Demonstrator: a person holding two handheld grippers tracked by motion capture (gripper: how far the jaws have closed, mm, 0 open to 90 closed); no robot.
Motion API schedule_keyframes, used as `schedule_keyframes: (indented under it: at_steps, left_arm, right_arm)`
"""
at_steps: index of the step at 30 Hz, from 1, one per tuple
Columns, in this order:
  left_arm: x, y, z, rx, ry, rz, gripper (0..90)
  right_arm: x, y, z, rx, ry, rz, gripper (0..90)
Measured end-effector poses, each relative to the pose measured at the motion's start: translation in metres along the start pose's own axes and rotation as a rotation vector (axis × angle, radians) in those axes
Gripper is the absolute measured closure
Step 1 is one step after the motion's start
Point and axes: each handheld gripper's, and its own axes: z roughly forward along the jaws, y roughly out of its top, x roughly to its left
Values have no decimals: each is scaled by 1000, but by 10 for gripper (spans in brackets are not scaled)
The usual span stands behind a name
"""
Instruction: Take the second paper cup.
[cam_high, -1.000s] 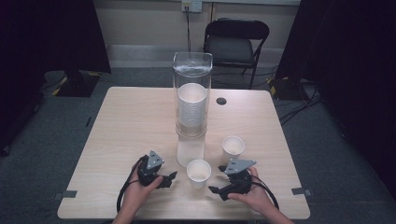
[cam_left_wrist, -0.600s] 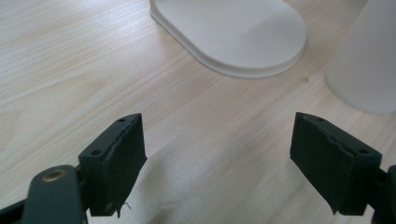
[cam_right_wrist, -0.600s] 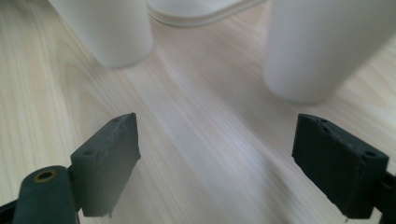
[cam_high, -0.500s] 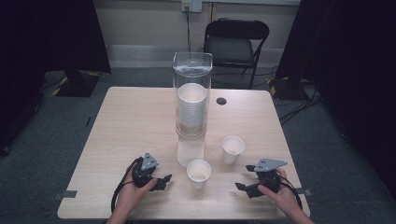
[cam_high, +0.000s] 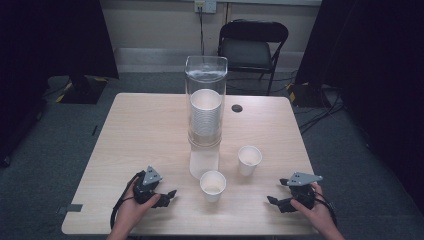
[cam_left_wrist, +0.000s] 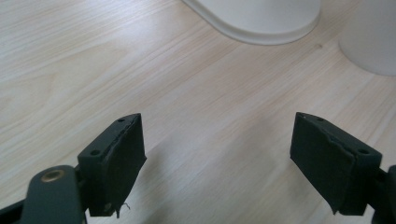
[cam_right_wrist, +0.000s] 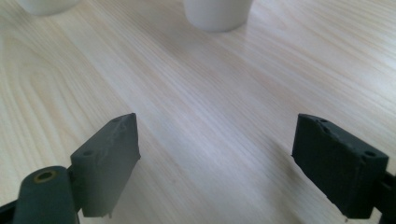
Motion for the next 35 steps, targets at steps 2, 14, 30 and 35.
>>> schedule_keyframes:
  at_steps: [2, 14, 30, 35]
  left_arm:
    - [2, -2, -2, -2, 2, -9, 177]
    - [13, -11, -13, 6, 14, -19, 177]
    - [19, -27, -9, -1, 2, 2, 111]
    - [19, -27, -9, 0, -4, 3, 104]
  right_arm:
    - [-1, -2, 0, -2, -4, 7, 143]
    - [-6, -11, -1, 1, -27, 7, 138]
    - [-9, -11, 0, 2, -24, 2, 134]
    - [-8, -11, 0, 2, -23, 1, 134]
